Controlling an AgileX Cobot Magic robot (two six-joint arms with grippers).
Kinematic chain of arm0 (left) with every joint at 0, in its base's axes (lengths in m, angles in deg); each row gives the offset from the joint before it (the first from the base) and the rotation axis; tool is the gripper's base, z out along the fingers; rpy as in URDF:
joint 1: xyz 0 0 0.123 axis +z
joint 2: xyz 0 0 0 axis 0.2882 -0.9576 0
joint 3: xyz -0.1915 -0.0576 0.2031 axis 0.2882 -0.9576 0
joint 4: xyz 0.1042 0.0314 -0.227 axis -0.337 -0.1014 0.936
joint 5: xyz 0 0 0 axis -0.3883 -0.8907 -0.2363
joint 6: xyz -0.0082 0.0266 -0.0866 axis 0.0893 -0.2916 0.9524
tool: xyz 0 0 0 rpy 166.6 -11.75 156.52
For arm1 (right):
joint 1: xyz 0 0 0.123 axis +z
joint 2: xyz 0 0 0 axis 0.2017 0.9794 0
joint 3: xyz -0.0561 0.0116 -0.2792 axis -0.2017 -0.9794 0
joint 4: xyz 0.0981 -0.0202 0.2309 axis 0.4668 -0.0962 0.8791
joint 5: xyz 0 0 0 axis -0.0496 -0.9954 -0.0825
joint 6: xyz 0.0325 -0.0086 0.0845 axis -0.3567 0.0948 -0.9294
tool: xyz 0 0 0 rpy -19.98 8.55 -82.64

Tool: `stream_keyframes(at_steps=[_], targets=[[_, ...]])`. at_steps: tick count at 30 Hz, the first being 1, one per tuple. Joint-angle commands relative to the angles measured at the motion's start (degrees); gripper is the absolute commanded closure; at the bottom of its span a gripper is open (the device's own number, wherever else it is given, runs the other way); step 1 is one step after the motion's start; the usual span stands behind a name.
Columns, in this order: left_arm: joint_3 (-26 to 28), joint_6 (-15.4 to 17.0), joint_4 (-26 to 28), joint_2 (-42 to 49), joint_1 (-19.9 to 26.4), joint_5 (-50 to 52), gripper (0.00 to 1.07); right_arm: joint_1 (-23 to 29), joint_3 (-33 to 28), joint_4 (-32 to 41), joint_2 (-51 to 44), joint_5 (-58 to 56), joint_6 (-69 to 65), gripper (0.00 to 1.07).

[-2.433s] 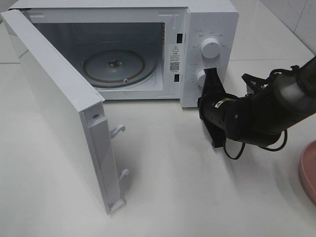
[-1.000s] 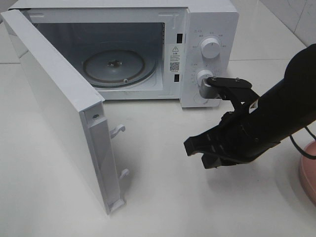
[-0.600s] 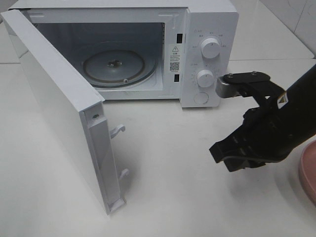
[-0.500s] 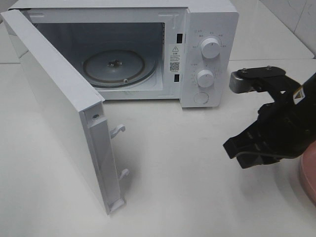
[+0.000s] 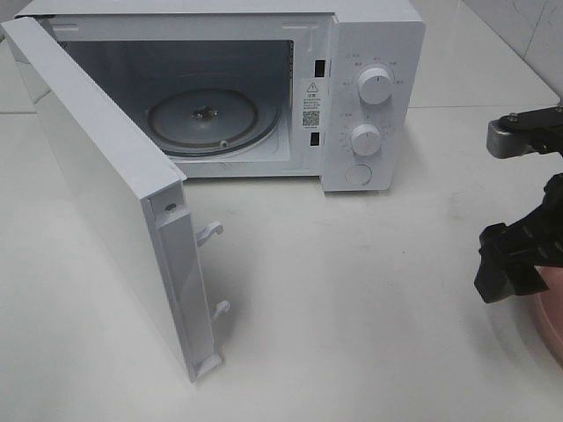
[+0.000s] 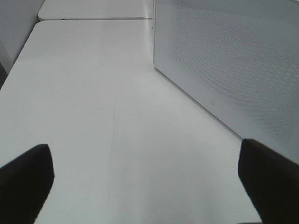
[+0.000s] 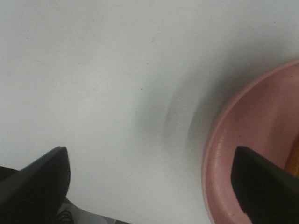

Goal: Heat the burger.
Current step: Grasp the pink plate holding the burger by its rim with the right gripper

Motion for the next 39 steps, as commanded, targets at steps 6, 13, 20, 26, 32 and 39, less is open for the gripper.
stream_keyframes(at_steps=[6,13,20,26,32,39], targets=[[-0.23,0.46,-0.11,1.09,0.11,0.8,0.06,-5.16,0.0,-6.13,0.11,-0.69,-3.15,0.16],[-0.23,0.46,-0.11,1.09,0.11,0.8,0.06,-8.42,-0.06,-6.13,4.87,2.23,-4.41,0.19],[-0.23,0.46,-0.11,1.09,0.11,0.8,0.06,-11.17,-0.06,-6.13,11.4,5.84,-4.58,0.21],[-0.23,0.46,-0.11,1.09,0.11,0.8,0.06,-11.17,-0.06,-6.88,15.13,8.02,-4.58,0.21],[-0.23,0.46,-0.11,1.09,0.11,0.8,0.06,-11.17,-0.06,-7.28,20.0,9.68,-4.64,0.23],[-0.23,0.46,-0.11,1.09,0.11,0.8,0.06,-11.17,-0.06,-9.05,24.06,13.52,-6.42,0.25]])
